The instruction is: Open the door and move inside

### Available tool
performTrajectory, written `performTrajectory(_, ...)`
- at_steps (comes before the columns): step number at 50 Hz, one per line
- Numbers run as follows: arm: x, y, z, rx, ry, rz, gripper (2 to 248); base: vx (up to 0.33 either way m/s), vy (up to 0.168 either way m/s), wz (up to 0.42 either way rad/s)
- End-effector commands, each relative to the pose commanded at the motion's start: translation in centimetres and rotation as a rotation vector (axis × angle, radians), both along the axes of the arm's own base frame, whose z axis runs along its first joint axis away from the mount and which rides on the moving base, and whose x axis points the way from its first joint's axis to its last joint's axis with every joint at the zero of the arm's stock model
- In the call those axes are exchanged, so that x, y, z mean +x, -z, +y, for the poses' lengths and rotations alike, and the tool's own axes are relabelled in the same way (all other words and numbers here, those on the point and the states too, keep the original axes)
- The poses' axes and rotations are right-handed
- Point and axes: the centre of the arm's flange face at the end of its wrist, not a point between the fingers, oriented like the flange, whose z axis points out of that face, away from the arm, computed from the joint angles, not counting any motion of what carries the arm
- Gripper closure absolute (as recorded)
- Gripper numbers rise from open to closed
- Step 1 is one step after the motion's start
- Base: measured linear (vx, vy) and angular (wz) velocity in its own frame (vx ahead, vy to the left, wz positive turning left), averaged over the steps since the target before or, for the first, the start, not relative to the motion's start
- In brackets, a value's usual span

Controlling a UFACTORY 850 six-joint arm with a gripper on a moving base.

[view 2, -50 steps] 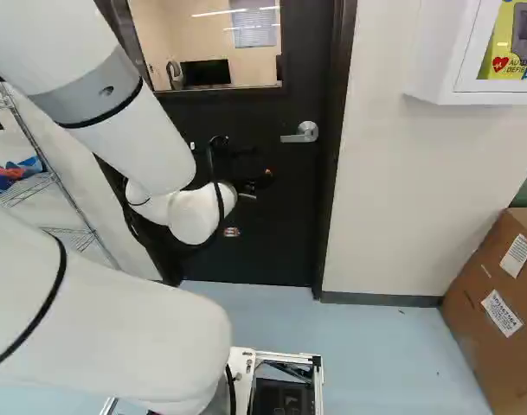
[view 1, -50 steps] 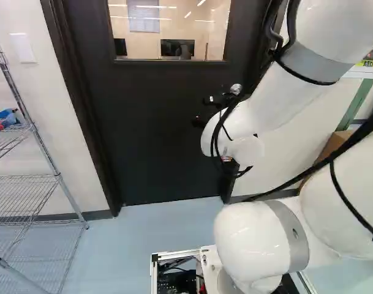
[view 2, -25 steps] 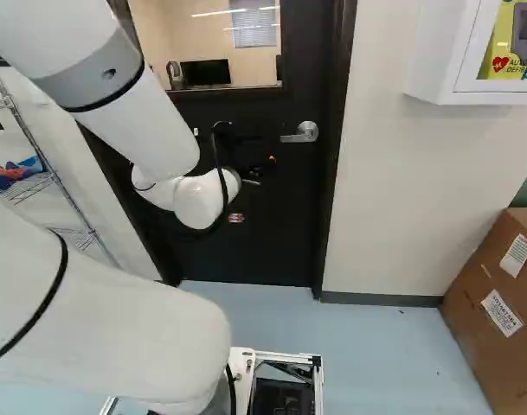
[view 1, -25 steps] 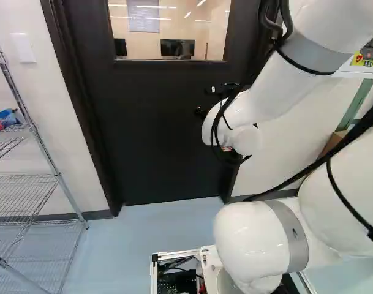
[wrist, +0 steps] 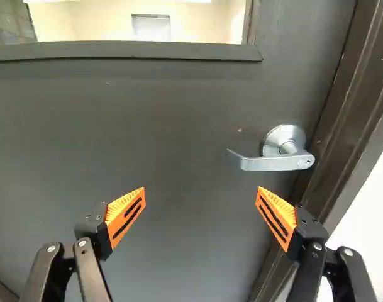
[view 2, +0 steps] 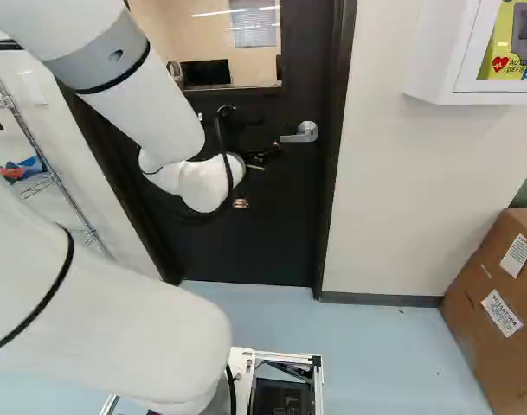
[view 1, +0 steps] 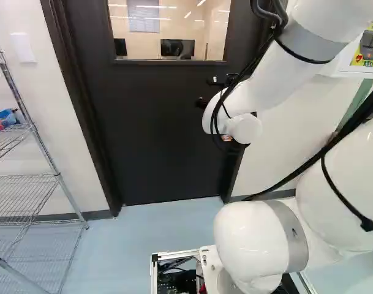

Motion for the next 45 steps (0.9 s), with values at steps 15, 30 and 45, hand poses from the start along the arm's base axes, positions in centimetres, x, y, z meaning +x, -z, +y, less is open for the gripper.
performTrajectory(15,1.6,-1.6,-0.6,-0.003,0.013,-0.031,3,0.0,0.0,0.0)
performTrajectory(30,3.3,-3.3,-1.3,-0.006,0.025,-0.062,3,0.0,0.0,0.0)
performTrajectory(45,5.2,-3.7,-1.4,-0.006,0.023,-0.064,3,0.0,0.0,0.0)
